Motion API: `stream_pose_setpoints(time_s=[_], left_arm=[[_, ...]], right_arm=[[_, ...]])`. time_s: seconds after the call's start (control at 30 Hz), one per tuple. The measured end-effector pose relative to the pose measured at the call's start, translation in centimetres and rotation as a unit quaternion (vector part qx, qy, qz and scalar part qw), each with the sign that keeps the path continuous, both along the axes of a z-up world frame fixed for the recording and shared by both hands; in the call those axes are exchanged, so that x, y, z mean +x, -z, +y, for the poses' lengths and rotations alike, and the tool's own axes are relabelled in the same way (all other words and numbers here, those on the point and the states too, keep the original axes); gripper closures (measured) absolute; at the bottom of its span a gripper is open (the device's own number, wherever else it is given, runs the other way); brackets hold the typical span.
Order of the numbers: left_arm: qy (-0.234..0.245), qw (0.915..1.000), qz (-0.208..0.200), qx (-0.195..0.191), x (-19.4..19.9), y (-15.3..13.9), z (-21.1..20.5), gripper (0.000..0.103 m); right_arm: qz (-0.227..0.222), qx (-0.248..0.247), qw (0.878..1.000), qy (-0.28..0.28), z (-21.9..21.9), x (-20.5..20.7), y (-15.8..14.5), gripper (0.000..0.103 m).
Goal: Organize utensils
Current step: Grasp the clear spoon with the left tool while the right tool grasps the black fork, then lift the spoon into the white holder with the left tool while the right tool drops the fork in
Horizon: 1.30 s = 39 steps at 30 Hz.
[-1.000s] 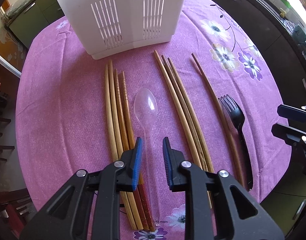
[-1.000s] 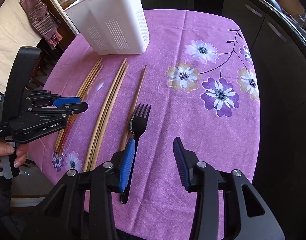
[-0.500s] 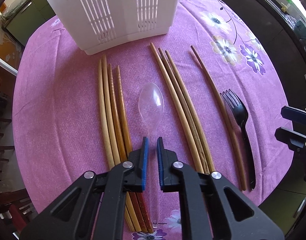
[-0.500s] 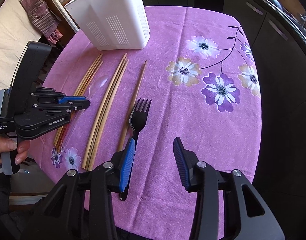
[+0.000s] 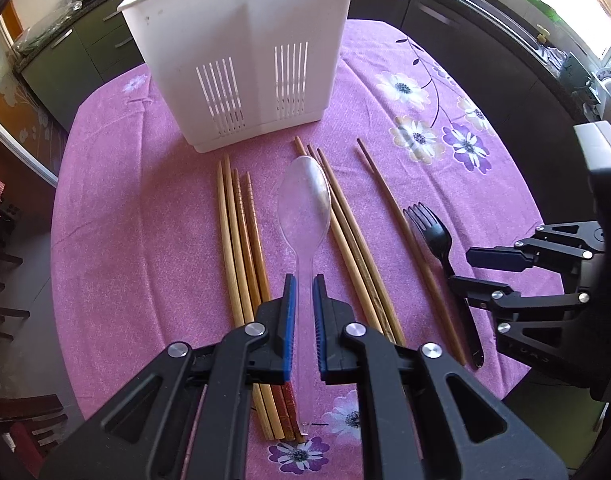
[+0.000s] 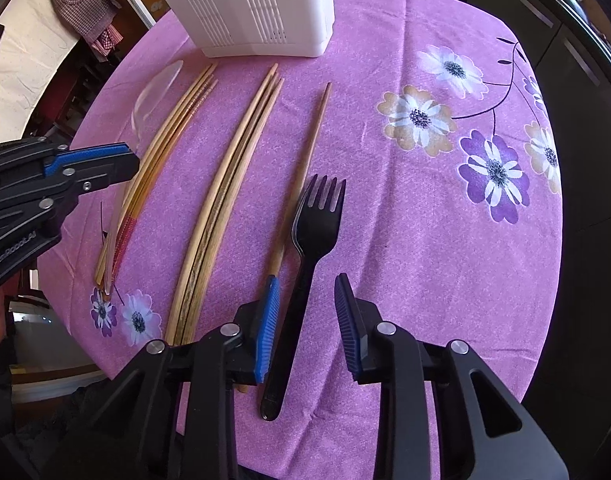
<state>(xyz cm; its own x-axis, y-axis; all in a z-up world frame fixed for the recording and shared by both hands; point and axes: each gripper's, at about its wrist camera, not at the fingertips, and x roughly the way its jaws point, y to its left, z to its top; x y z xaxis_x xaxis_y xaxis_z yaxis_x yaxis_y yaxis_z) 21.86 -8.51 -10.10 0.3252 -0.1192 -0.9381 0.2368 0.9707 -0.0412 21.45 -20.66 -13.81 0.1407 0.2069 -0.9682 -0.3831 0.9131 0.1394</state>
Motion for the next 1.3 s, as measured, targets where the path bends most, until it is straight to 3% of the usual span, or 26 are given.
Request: stream_pose_setpoints(time_s=[0.13, 0.27, 0.5, 0.67, 0.83, 0.97, 1.1, 1.2, 1.3], left_arm=[[0.004, 0.9999, -0.007, -0.007, -0.8, -0.5, 0.4, 0.094], [0.007, 0.9999, -0.01, -0.011, -1.0, -0.7, 0.5, 0.094], [0.008, 0.9997, -0.018, -0.016, -1.4, -1.5, 1.0, 0.094], [0.008, 0.9985, -0.043, -0.034, -2.0, -4.3, 1.8, 0.094], [0.01, 0.9926, -0.1, -0.069, -2.4, -9.8, 3.0, 0.094], [-0.006, 0.9796, -0.176, -0.096, -1.3, -15.4, 3.9, 0.094], [-0.032, 0.956, -0.269, -0.114, 1.0, -20.2, 4.5, 0.094], [-0.05, 0.9351, -0.333, -0.111, 3.2, -22.4, 4.5, 0.094], [-0.062, 0.921, -0.369, -0.107, 5.9, -22.8, 4.2, 0.094]], right_arm=[[0.009, -0.016, 1.0, 0.002, 0.6, 0.5, 0.9, 0.076], [-0.006, -0.033, 0.999, 0.004, 1.3, 0.3, 1.3, 0.091], [-0.037, -0.014, 0.999, 0.007, 0.8, -0.1, 0.4, 0.093], [-0.099, 0.042, 0.994, 0.02, -0.6, -1.0, -4.5, 0.093], [-0.196, 0.11, 0.974, 0.028, -2.5, -2.6, -11.3, 0.093], [-0.251, 0.153, 0.955, 0.027, -2.5, -3.1, -14.8, 0.093], [-0.283, 0.175, 0.942, 0.033, -2.7, -3.4, -16.4, 0.093], [-0.281, 0.186, 0.941, 0.031, -2.7, -2.5, -16.4, 0.093], [-0.275, 0.194, 0.941, 0.031, -2.5, -1.6, -16.0, 0.093]])
